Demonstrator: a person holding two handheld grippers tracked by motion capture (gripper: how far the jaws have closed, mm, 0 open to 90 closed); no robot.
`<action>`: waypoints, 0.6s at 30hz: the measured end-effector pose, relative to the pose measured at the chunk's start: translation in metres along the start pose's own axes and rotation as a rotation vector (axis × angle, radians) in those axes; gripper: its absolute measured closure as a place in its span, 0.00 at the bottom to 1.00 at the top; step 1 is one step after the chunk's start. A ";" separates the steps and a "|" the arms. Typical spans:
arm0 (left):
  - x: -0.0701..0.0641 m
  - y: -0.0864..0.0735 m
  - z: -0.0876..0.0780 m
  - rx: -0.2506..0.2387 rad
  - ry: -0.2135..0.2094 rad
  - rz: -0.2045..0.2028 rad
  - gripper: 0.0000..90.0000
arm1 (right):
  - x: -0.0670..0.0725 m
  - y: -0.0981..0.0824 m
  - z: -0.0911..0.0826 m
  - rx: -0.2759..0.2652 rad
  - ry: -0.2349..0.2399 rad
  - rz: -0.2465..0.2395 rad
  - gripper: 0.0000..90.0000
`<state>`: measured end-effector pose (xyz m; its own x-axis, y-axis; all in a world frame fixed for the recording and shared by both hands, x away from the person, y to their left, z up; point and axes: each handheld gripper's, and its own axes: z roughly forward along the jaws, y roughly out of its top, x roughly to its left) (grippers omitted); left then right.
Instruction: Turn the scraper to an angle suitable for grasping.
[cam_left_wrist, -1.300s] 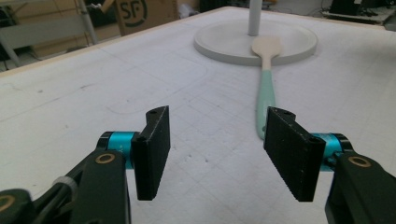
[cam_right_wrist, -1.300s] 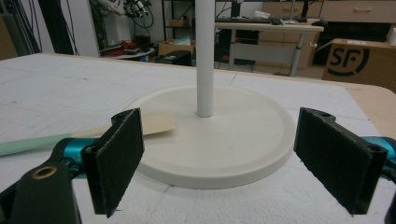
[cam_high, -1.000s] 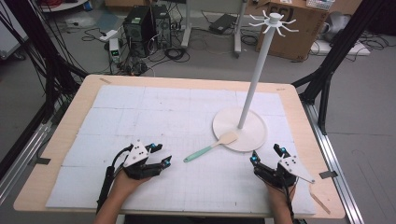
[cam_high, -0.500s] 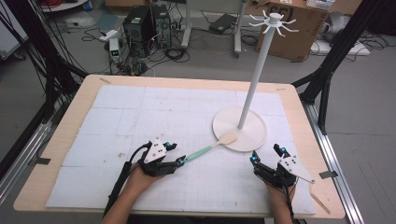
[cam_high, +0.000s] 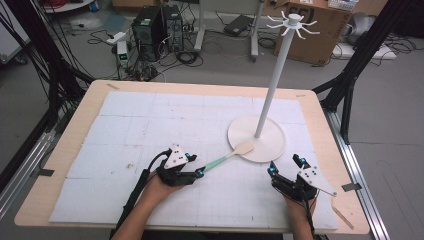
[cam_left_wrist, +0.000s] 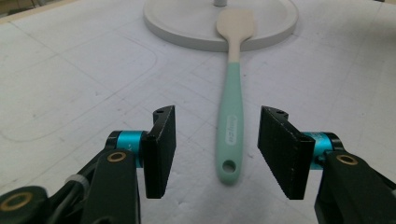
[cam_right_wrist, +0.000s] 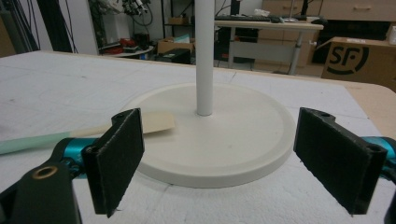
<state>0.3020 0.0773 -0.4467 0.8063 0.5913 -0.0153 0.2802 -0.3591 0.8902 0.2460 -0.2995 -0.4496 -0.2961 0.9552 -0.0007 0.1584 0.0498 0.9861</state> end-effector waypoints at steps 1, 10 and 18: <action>0.000 0.001 0.002 0.005 -0.004 -0.006 0.54 | 0.000 0.000 0.000 0.000 0.000 0.002 0.17; 0.000 0.010 0.020 0.048 -0.009 -0.010 0.56 | 0.000 0.000 0.000 0.004 0.004 0.003 0.17; -0.007 0.015 0.034 0.126 -0.026 0.014 0.56 | 0.000 0.000 0.000 0.004 0.005 0.004 0.17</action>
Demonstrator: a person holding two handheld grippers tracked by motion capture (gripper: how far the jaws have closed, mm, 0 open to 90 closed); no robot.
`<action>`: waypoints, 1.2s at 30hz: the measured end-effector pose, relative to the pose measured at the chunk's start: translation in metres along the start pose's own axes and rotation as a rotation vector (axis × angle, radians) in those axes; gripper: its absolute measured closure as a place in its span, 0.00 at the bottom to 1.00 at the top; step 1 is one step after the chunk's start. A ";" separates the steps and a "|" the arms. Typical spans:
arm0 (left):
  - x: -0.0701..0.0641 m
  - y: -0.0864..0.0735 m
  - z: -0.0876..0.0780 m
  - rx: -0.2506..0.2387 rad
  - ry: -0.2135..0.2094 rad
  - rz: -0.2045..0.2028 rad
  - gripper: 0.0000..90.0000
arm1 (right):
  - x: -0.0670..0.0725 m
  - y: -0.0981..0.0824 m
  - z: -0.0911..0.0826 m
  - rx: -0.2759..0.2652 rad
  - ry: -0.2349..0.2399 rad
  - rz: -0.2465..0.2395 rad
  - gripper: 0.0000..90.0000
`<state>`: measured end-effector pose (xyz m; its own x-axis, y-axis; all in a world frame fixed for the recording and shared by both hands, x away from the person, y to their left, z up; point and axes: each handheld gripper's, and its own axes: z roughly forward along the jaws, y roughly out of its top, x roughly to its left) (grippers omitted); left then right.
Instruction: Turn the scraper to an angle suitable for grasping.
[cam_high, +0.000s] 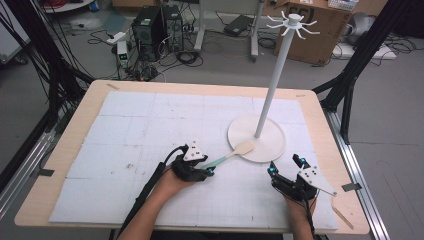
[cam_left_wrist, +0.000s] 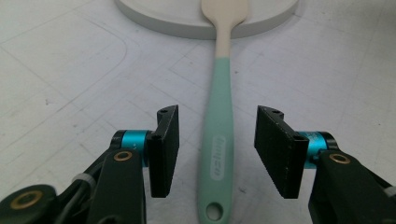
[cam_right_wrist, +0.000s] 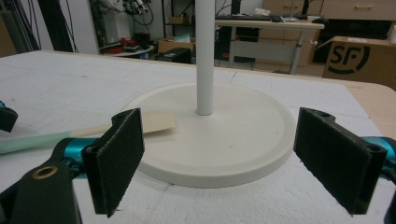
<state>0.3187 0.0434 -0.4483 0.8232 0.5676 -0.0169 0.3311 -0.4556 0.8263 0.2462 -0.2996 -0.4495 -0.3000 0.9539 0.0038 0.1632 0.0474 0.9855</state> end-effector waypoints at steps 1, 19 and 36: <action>0.000 0.000 0.001 0.003 0.006 -0.007 0.56 | 0.000 0.000 0.000 0.000 0.000 0.000 0.17; -0.001 0.001 0.006 0.047 0.009 -0.002 0.64 | 0.000 0.000 0.000 0.000 -0.003 -0.001 0.17; 0.000 0.001 0.006 0.052 0.018 -0.009 0.80 | 0.000 0.000 0.000 0.001 -0.001 0.000 0.17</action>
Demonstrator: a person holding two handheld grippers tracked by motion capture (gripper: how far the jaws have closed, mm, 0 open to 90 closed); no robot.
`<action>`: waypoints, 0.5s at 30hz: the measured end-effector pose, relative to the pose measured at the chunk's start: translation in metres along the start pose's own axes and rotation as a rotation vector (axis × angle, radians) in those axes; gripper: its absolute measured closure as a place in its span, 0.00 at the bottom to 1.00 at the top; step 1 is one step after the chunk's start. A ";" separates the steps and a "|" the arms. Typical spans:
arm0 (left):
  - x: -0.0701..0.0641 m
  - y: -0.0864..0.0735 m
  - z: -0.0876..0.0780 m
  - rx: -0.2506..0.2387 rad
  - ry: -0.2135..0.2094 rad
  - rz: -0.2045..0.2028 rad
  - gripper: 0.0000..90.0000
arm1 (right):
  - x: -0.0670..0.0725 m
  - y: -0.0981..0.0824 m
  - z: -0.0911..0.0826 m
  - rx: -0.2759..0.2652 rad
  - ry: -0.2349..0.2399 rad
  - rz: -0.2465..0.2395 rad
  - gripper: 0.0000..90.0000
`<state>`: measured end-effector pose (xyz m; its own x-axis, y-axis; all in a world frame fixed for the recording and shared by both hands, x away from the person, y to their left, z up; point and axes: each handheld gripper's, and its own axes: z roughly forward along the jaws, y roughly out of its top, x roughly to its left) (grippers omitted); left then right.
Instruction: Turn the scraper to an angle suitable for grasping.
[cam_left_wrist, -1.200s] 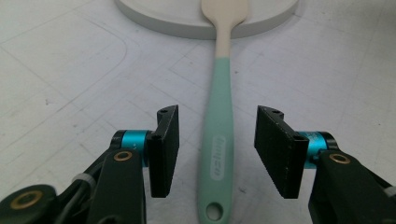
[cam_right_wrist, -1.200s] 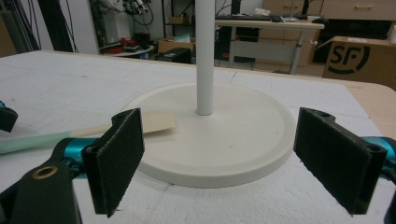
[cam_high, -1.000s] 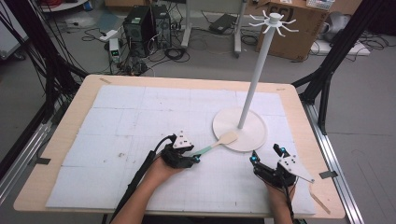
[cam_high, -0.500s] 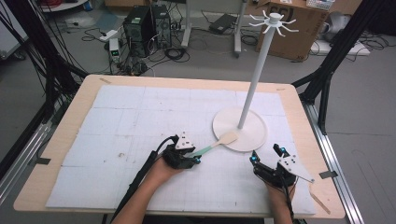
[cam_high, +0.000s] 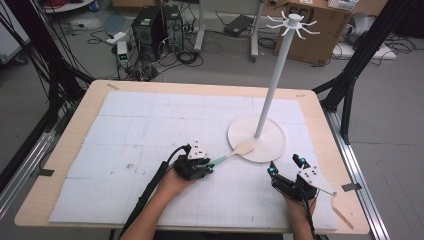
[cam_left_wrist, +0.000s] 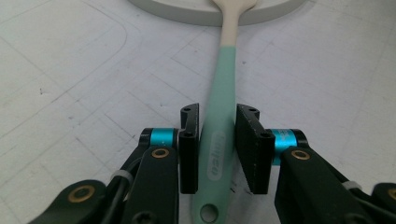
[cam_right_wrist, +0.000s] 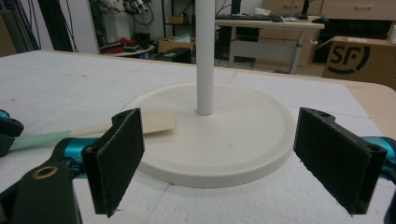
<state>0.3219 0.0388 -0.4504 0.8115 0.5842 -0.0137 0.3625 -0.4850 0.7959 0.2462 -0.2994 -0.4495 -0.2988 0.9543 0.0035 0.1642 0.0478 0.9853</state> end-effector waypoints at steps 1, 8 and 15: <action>0.000 0.000 0.000 -0.001 0.002 0.000 0.80 | 0.000 0.000 0.000 -0.001 0.000 0.002 0.17; 0.002 0.000 -0.001 -0.003 -0.010 -0.012 0.82 | 0.000 0.000 0.000 0.000 0.001 0.000 0.18; 0.002 -0.001 -0.002 -0.010 -0.046 -0.002 0.82 | 0.000 0.000 0.000 -0.001 0.002 0.002 0.17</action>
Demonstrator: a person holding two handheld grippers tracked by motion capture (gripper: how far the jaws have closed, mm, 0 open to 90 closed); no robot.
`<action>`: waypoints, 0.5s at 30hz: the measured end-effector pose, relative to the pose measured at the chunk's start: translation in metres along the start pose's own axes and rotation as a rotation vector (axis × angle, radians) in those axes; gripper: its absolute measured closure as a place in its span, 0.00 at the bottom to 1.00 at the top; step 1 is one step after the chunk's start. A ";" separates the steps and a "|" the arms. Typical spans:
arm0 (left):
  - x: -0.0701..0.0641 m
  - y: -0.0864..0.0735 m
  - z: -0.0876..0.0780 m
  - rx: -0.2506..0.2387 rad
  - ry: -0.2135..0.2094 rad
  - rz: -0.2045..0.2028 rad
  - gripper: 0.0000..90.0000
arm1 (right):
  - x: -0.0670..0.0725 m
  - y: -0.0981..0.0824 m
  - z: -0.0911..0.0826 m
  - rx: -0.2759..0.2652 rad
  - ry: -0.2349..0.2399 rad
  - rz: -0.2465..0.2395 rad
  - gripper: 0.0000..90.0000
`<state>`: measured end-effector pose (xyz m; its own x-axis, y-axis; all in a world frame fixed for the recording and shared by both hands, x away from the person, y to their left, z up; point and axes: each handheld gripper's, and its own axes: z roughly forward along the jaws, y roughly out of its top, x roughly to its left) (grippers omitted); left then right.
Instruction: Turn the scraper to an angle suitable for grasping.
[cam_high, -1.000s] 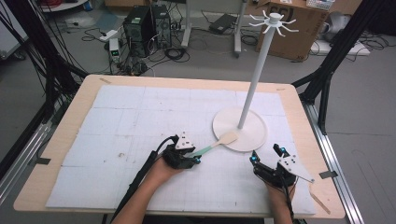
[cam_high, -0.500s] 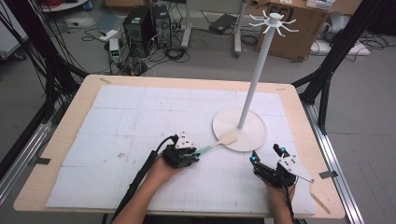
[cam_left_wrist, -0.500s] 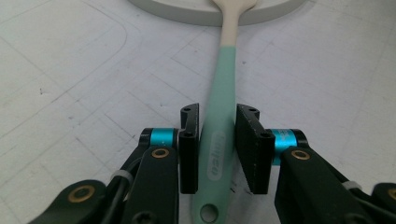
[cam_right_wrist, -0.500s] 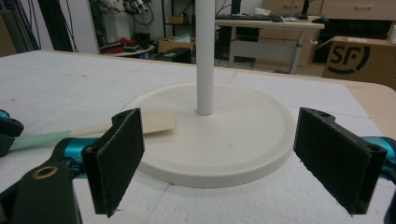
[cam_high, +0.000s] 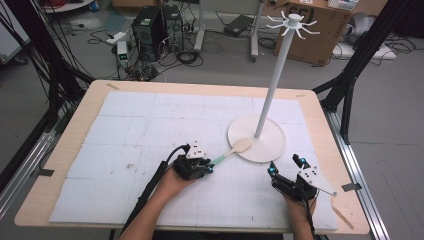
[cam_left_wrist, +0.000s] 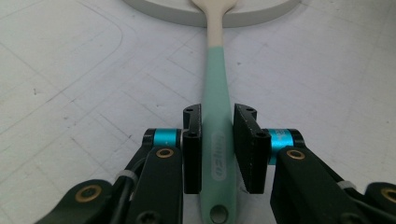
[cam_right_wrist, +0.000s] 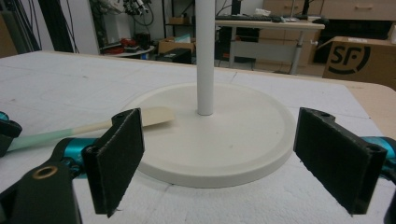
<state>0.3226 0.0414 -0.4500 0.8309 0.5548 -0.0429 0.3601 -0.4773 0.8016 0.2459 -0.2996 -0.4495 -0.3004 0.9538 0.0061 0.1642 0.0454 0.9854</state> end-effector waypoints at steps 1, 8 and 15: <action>-0.001 0.000 0.000 -0.002 0.002 0.007 0.82 | 0.000 0.000 0.000 0.000 0.000 0.000 0.17; -0.003 -0.001 -0.002 0.009 -0.018 0.043 0.82 | 0.000 0.000 0.000 -0.004 0.000 -0.003 0.17; -0.003 -0.008 -0.012 0.000 -0.049 0.070 0.82 | -0.001 0.000 0.000 -0.005 0.000 -0.005 0.17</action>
<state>0.3120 0.0518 -0.4491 0.8737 0.4863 -0.0160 0.3007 -0.5138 0.8035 0.2460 -0.3002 -0.4496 -0.3016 0.9534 0.0010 0.1583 0.0490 0.9862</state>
